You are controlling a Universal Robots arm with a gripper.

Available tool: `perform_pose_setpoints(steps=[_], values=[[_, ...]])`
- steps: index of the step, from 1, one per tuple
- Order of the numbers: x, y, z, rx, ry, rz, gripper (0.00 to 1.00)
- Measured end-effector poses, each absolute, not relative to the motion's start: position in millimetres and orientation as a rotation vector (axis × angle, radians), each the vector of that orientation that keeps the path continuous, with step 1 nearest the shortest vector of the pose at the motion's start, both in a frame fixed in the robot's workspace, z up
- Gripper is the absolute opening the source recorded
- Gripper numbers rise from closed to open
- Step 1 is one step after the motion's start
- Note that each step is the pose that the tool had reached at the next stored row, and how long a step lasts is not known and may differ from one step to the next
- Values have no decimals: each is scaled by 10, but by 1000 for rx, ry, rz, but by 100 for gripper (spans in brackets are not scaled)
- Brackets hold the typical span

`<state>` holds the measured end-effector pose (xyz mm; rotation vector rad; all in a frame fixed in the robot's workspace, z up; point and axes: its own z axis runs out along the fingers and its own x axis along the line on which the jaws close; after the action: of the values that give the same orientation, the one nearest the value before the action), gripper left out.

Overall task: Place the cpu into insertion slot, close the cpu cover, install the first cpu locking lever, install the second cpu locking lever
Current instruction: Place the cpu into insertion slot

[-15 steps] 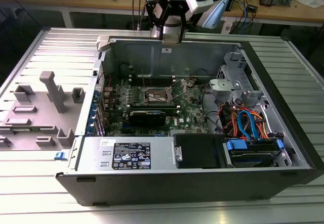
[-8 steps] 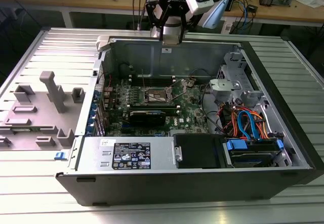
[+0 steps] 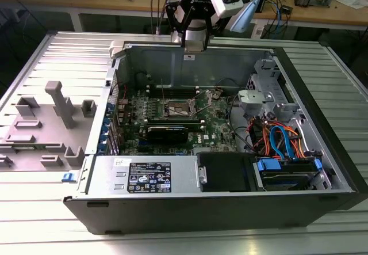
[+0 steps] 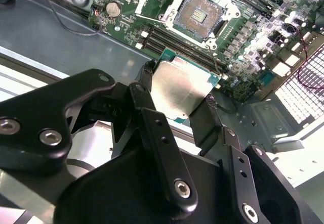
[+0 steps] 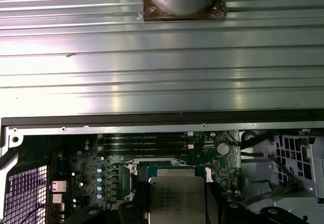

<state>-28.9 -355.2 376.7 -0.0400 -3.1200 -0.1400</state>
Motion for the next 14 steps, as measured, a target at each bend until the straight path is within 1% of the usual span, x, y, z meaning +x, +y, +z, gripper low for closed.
perform_pose_setpoints(steps=[14], values=[[-289,-3590,3767,-40,-3120,-140,54]])
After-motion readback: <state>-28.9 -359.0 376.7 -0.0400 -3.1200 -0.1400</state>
